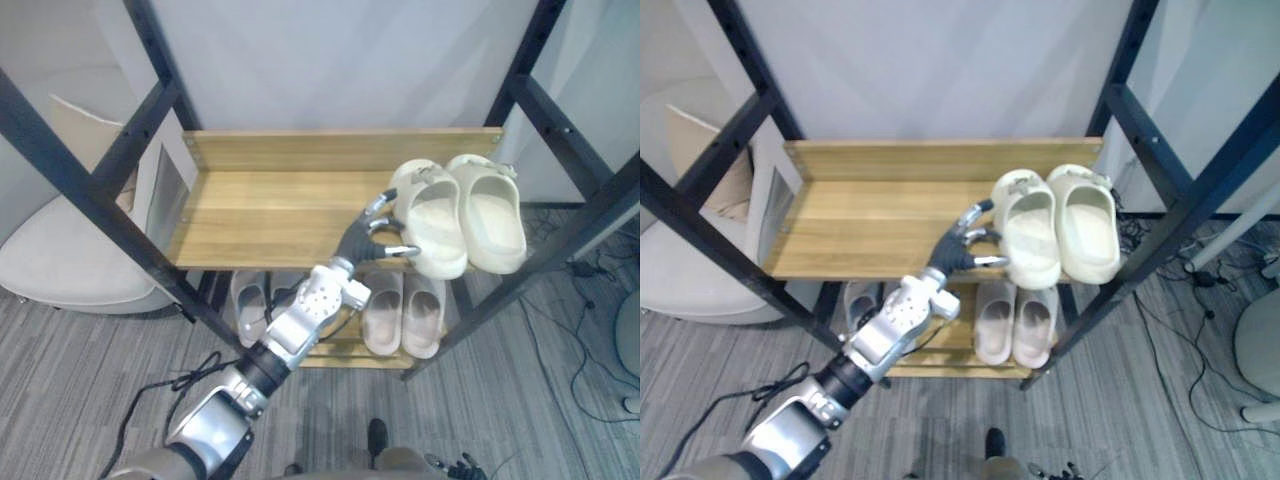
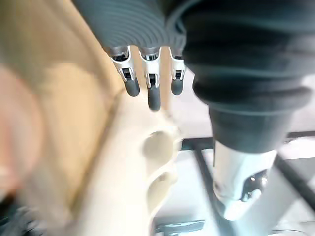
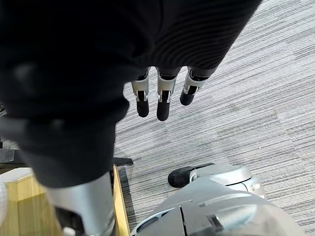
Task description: Organize the slippers on the shoe rack
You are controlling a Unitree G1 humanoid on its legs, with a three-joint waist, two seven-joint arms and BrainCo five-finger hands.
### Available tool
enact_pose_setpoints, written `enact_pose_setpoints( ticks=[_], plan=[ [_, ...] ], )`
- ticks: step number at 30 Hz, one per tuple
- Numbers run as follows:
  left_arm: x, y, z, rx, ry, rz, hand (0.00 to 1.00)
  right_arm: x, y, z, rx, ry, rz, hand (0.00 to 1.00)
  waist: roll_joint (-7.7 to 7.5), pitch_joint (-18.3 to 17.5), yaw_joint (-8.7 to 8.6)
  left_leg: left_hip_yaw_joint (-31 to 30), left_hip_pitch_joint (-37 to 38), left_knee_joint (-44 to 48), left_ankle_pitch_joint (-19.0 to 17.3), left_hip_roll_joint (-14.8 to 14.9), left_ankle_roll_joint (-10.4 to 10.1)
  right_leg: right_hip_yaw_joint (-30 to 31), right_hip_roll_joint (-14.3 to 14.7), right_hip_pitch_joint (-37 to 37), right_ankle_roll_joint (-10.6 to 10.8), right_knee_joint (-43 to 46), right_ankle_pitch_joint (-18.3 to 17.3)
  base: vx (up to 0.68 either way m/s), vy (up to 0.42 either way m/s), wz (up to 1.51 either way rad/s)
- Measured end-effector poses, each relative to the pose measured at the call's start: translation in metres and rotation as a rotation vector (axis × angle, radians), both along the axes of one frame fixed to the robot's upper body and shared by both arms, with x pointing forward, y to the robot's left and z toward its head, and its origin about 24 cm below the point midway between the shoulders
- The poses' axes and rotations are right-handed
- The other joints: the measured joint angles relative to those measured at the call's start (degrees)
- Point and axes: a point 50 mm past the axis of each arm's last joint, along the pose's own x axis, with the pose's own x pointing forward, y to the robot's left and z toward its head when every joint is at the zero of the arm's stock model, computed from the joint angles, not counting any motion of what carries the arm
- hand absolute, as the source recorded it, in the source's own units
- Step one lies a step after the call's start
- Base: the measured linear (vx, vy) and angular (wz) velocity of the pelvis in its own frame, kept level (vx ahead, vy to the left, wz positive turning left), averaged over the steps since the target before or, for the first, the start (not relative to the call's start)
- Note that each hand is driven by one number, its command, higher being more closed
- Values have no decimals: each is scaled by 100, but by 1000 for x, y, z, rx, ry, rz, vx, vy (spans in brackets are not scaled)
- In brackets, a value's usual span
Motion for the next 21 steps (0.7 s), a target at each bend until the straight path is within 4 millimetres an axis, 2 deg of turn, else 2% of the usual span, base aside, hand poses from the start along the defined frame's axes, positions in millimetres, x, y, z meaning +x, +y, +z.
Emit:
enact_pose_setpoints(
  ticks=[4, 10, 13, 15, 17, 19, 21],
  plan=[
    [-12, 15, 16, -99, -55, 5, 0, -1, -1, 0, 8, 0, 12, 0, 12, -7, 109, -65, 2, 28, 3, -18, 5, -77, -28, 52, 1, 0, 0, -5, -1, 9],
    [-40, 21, 37, -253, -130, -59, 0, -9, -1, -3, 19, 35, 13, 0, 8, -50, 233, -162, -114, 162, 5, -48, 41, -76, -74, 51, 4, 42, -3, -31, -3, 9],
    [-54, 22, 39, -334, -122, -126, 0, -15, -4, -3, 15, 47, 17, 0, 31, -121, 300, -160, -116, 191, -3, -49, 51, -60, -76, 58, 3, 43, -3, -25, -5, -1],
    [-66, 18, 33, -377, -79, -202, 0, -19, -5, -3, 13, 61, 23, 0, 53, -202, 326, -160, -114, 192, -5, -47, 52, -58, -74, 59, 2, 43, -4, 0, 0, 0],
    [-82, 7, 16, -398, 20, -331, 0, -22, -8, -3, 6, 76, 49, 0, 74, -260, 381, -161, -109, 198, -7, -48, 54, -57, -75, 69, 2, 44, -5, 0, 0, 0],
    [-96, 0, -7, -378, 129, -412, 0, -20, -11, -2, -7, 84, 87, 0, 93, -295, 394, -159, -98, 205, -7, -40, 54, -60, -65, 82, -2, 43, -2, 0, 0, 0],
    [-107, -1, -38, -324, 265, -447, 0, -22, -12, -2, -3, 91, 95, 0, 88, -349, 399, -161, -98, 217, -11, -22, 46, -62, -49, 86, -9, 42, -2, 0, 0, 0]
  ],
)
